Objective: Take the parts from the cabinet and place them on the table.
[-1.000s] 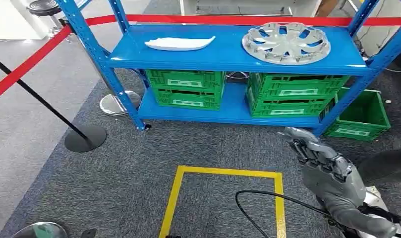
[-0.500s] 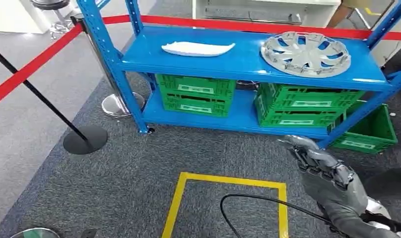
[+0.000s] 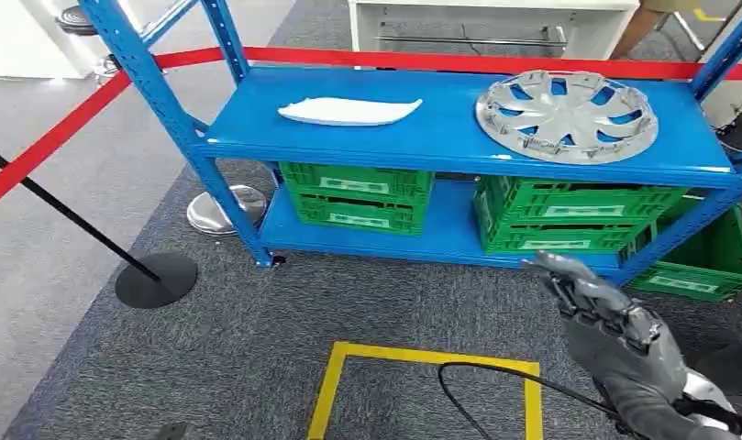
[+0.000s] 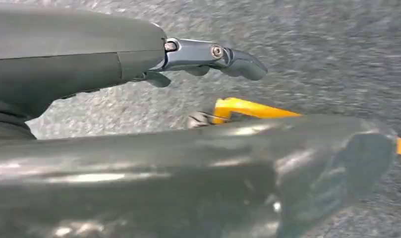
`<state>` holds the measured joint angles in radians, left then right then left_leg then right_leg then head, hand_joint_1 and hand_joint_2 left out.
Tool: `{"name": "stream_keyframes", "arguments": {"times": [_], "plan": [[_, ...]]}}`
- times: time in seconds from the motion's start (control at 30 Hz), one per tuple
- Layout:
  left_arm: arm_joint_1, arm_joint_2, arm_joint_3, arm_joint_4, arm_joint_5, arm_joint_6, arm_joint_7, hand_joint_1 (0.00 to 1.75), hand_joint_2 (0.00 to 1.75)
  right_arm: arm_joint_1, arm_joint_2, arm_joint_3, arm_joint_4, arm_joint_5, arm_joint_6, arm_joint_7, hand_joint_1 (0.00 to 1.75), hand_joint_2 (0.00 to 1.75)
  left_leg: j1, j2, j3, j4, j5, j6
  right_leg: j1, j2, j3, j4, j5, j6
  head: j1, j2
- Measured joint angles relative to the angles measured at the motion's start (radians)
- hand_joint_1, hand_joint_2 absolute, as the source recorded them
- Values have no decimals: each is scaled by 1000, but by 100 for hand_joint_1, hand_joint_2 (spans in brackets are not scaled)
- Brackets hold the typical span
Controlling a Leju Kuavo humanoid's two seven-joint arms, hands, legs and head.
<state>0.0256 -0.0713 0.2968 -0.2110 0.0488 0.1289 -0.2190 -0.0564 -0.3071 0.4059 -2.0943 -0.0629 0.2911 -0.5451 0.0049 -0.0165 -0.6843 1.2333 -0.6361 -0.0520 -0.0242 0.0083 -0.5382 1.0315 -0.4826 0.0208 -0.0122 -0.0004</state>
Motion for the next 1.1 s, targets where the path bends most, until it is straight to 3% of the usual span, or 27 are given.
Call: {"name": "stream_keyframes", "arguments": {"times": [0.03,0.07,0.1,0.13,0.17,0.2,0.27,0.3,0.4,0.43,0.47,0.5,0.57,0.6,0.7,0.8,0.83,0.9,0.93,0.97,1.0,1.03,1.07,1.1], "plan": [[0,0,0,0,-6,2,0,0,0,1,0,1,0,4,-2,0,0,0,1,1,3,-59,65,-1,-4,0,17,0,-13,5,-2,0],[1,0,-2,2,-12,4,-2,0,0,4,0,1,0,10,-6,0,0,0,4,7,4,-128,172,-3,-4,0,26,-1,-27,13,-3,0],[2,-1,-3,5,-19,4,-6,0,0,6,0,2,1,11,-9,0,0,0,7,16,-11,-199,252,0,0,1,37,9,-42,23,-9,0],[3,0,-4,6,-20,5,-9,0,0,14,0,2,2,12,-11,2,0,0,8,24,-13,-189,241,12,1,4,42,9,-54,32,-11,0],[8,-1,-4,6,-22,4,-10,0,0,14,0,2,2,11,-14,2,0,0,5,22,-7,-185,261,22,2,3,39,9,-68,39,-11,0],[9,-1,-4,7,-22,3,-14,0,0,14,0,2,2,10,-15,1,0,0,3,20,-4,-181,245,31,1,1,52,-2,-77,44,-9,0],[3,1,-4,7,-28,-3,-18,0,0,9,0,3,-1,9,-18,2,0,0,9,18,5,-187,240,45,0,-2,69,-12,-87,54,-9,0],[0,3,-4,7,-29,-4,-19,0,0,9,0,2,-1,9,-18,2,0,0,9,17,10,-187,234,53,1,-2,57,22,-104,54,-8,0],[-5,5,-4,7,-35,-6,-19,0,0,9,0,4,0,8,-23,2,0,0,1,15,22,-187,216,65,5,-2,-81,255,-203,54,-8,0],[-4,6,-4,7,-38,-7,-19,0,0,11,0,5,0,3,-25,2,0,0,-2,15,29,-187,209,67,7,-2,-123,307,-205,51,-9,0],[-3,6,-4,7,-39,-7,-19,0,0,12,0,6,1,0,-26,2,0,0,-4,13,38,-187,202,68,10,-2,-136,303,-178,47,-8,0],[-2,7,-4,7,-40,-7,-19,0,0,12,0,6,1,-5,-27,2,0,0,-6,10,52,-187,194,68,15,-2,-129,253,-119,39,-8,0],[-3,8,-4,7,-40,-7,-19,0,0,11,0,5,1,-7,-28,2,0,0,-9,4,79,-187,177,66,23,-1,-80,89,6,21,-8,0],[-2,8,-4,9,-40,-7,-19,0,0,12,0,6,2,-7,-28,2,0,0,-10,2,86,-189,171,63,29,0,-63,57,18,13,-9,0],[-3,8,-4,10,-43,-7,-19,0,0,9,0,6,2,-11,-29,2,0,0,-8,0,82,-192,172,49,34,2,-55,28,10,11,-14,0],[-5,13,-4,10,-50,-7,-27,0,0,9,4,6,1,-30,-30,4,0,0,-12,1,81,-181,154,28,20,-2,-36,-3,20,-2,-16,0],[-5,12,-4,10,-51,-7,-29,0,0,7,4,5,2,-32,-31,5,0,0,-10,2,58,-134,124,21,18,-5,-31,-7,21,-5,-18,0],[-5,12,-4,10,-53,-7,-31,0,0,7,7,5,2,-40,-32,8,0,0,-5,2,-23,19,60,10,16,-6,-30,-7,20,-7,-19,0],[-4,13,-4,10,-53,-7,-32,0,0,7,10,5,3,-43,-32,11,0,0,-3,3,-56,74,48,6,15,-6,-30,-7,19,-8,-18,0],[-3,15,-4,10,-54,-7,-32,0,0,8,11,5,4,-43,-32,11,0,0,-2,3,-65,80,64,4,13,-6,-29,-7,18,-7,-19,0],[-4,16,-4,10,-55,-7,-32,0,0,9,12,5,4,-46,-32,11,0,0,0,3,-52,44,103,2,11,-5,-26,-7,16,-5,-18,0],[-4,18,-4,10,-56,-7,-33,0,0,10,13,5,4,-48,-32,11,0,0,2,3,-21,-23,150,1,9,-4,-21,-7,13,-2,-18,0],[-4,18,-4,10,-58,-7,-33,0,0,10,14,5,4,-54,-30,13,0,175,5,4,21,-106,195,-1,6,-3,-16,-7,9,3,-18,0],[-4,18,-4,10,-58,-8,-34,0,0,10,15,4,4,-61,-29,14,0,175,9,7,57,-176,221,-6,7,-2,-12,-7,5,10,-19,0]]}}
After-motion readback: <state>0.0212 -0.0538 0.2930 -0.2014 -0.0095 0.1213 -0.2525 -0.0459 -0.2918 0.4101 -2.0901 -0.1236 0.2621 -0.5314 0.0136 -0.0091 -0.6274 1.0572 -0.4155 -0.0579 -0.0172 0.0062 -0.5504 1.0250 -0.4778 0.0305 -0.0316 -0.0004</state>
